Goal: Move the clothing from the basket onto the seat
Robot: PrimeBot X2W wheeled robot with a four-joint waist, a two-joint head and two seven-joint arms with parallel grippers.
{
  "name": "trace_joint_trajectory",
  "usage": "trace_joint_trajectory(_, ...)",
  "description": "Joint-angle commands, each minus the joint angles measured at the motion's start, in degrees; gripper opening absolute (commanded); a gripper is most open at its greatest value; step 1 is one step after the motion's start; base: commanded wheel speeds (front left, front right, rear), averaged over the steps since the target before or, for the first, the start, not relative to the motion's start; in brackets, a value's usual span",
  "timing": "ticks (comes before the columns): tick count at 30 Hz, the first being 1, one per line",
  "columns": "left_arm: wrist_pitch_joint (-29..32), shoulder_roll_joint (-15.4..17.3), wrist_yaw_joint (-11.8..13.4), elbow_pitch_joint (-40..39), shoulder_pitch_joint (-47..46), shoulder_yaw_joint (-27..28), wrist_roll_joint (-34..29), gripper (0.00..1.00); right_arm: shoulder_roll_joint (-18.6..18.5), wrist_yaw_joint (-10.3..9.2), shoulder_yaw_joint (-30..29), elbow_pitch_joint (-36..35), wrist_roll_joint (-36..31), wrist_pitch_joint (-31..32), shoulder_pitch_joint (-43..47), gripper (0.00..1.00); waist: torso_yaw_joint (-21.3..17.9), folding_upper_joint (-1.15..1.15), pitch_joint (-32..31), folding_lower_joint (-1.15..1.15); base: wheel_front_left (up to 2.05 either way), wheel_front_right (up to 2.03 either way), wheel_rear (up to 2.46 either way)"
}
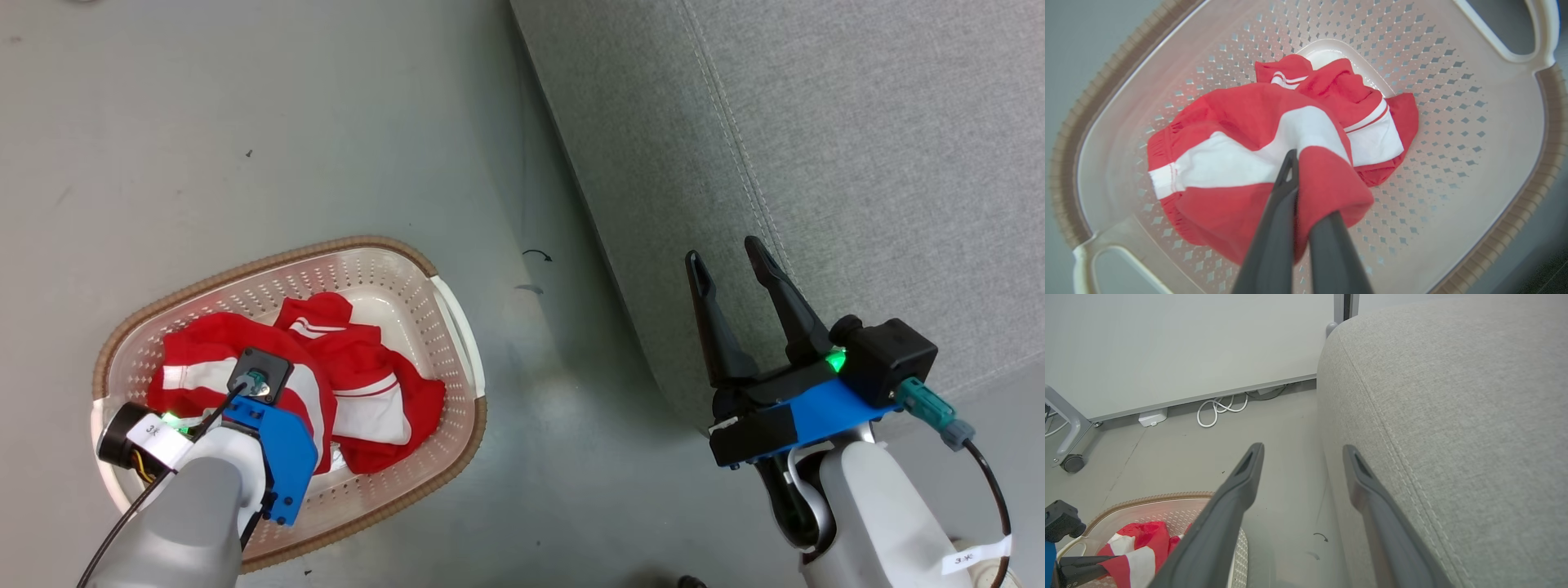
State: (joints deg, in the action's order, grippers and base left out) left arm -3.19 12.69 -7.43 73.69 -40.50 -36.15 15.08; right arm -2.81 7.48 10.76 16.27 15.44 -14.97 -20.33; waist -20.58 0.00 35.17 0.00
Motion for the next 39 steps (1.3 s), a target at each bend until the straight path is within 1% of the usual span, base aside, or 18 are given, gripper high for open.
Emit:
trace_joint_trajectory(1, -0.1, 0.0, 0.0, 0.1, -0.2, -0.5, 0.6, 0.0, -0.1, 0.03, -0.1, 0.1, -0.3, -0.3, -0.5, 1.0, 0.1, 0.0, -0.2, 0.0, 0.0, 0.0, 0.0)
trace_joint_trajectory(9, 0.4, -0.1, 0.0, 0.1, -0.1, -1.8, 2.9, 0.0, -0.1, 0.03, -0.1, 0.3, -0.6, -0.3, -0.6, 1.0, 0.5, 0.0, -0.8, 0.0, 0.0, 0.0, 0.0)
trace_joint_trajectory(14, -1.0, -0.8, 0.0, -0.3, 0.6, -1.6, 5.0, 0.0, -0.1, 0.03, -0.8, 0.8, -1.0, -0.3, 0.1, 1.0, 1.4, 0.0, -2.2, 0.0, 0.0, 0.0, 0.0)
trace_joint_trajectory(19, -3.5, -2.3, 0.0, -0.4, 2.4, -1.9, 7.0, 0.0, -0.2, 0.03, -1.6, 1.6, -1.9, -0.3, 1.1, 1.0, 3.5, 0.0, -5.7, 0.0, 0.0, 0.0, 0.0)
trace_joint_trajectory(27, -10.0, -6.1, -0.1, -1.4, 7.3, -3.4, 8.9, 0.0, -0.2, 0.03, -3.4, 3.2, -4.8, -0.3, 3.4, 1.0, 8.3, 0.0, -14.2, 0.0, 0.0, 0.0, 0.0)
trace_joint_trajectory(32, -12.0, -7.1, -0.1, -4.8, 10.9, -4.6, 10.3, 0.0, -0.2, 0.03, -4.3, 4.3, -6.2, -0.3, 5.1, 1.0, 10.9, 0.0, -19.1, 0.0, 0.0, 0.0, 0.0)
trace_joint_trajectory(34, -12.0, -6.9, -0.1, -9.0, 12.0, -4.3, 10.4, 0.0, -0.2, 0.03, -4.8, 4.7, -6.8, -0.3, 5.7, 1.0, 12.0, 0.0, -21.0, 0.0, 0.0, 0.0, 0.0)
trace_joint_trajectory(37, -12.0, -5.3, 0.4, -16.0, 15.0, -3.3, 9.2, 0.0, -0.2, 0.03, -5.3, 5.4, -7.6, -0.3, 7.1, 1.0, 13.4, 0.0, -24.1, 0.0, 0.0, 0.0, 0.0)
trace_joint_trajectory(39, -12.0, -4.5, 0.4, -22.1, 17.7, -2.4, 8.3, 0.0, -0.2, 0.03, -5.7, 5.7, -8.0, -0.3, 7.9, 1.0, 14.1, 0.0, -25.7, 0.0, 0.0, 0.0, 0.0)
